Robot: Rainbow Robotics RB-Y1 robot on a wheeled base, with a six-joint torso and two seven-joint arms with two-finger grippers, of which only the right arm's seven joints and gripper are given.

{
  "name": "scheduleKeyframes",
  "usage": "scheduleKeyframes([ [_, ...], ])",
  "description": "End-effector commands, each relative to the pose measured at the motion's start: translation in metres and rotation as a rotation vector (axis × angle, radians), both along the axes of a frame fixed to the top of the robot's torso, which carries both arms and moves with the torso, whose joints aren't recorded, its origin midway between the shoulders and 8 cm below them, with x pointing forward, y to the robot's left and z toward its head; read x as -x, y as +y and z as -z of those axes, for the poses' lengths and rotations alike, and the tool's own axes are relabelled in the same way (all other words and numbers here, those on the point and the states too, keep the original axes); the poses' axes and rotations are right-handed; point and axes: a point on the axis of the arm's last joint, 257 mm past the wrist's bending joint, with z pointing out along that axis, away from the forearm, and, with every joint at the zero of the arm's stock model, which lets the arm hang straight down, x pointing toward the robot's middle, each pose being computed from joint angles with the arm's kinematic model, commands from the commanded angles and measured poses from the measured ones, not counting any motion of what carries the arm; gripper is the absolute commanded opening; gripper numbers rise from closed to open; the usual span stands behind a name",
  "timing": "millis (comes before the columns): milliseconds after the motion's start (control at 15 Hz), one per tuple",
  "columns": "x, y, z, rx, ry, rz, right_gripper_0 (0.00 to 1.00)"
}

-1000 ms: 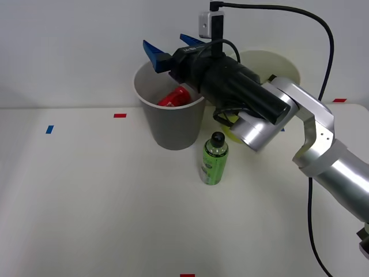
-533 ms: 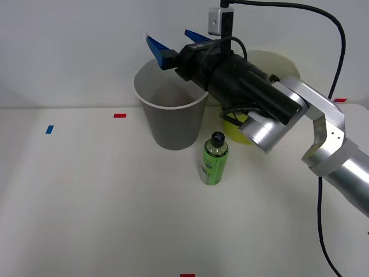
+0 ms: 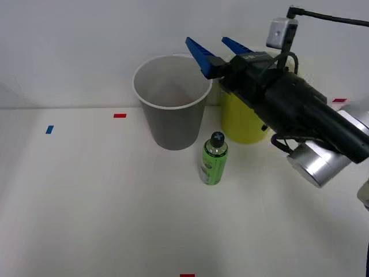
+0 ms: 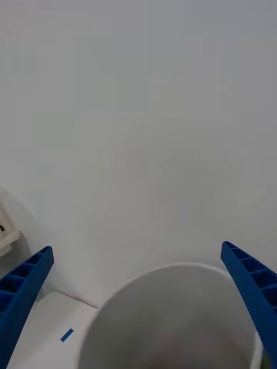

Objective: Put cans in the gray bin, plastic bottles in the light green bin

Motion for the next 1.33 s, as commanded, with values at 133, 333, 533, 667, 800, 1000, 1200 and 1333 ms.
scheduleKeyframes([
  [133,0.010,-0.042,0.023,0.002,0.013,0.086,1.00],
  [333,0.014,-0.079,0.042,-0.018,0.006,0.160,1.00],
  [533,0.027,-0.114,0.070,-0.056,0.045,0.207,1.00],
  [667,0.037,-0.129,0.093,-0.064,0.080,0.229,1.00],
  [800,0.049,-0.142,0.119,-0.085,0.127,0.261,1.00],
  [1000,0.066,-0.151,0.144,-0.139,0.173,0.295,1.00],
  [1200,0.086,-0.167,0.161,-0.217,0.194,0.342,1.00],
  [1333,0.098,-0.175,0.171,-0.258,0.208,0.375,1.00],
])
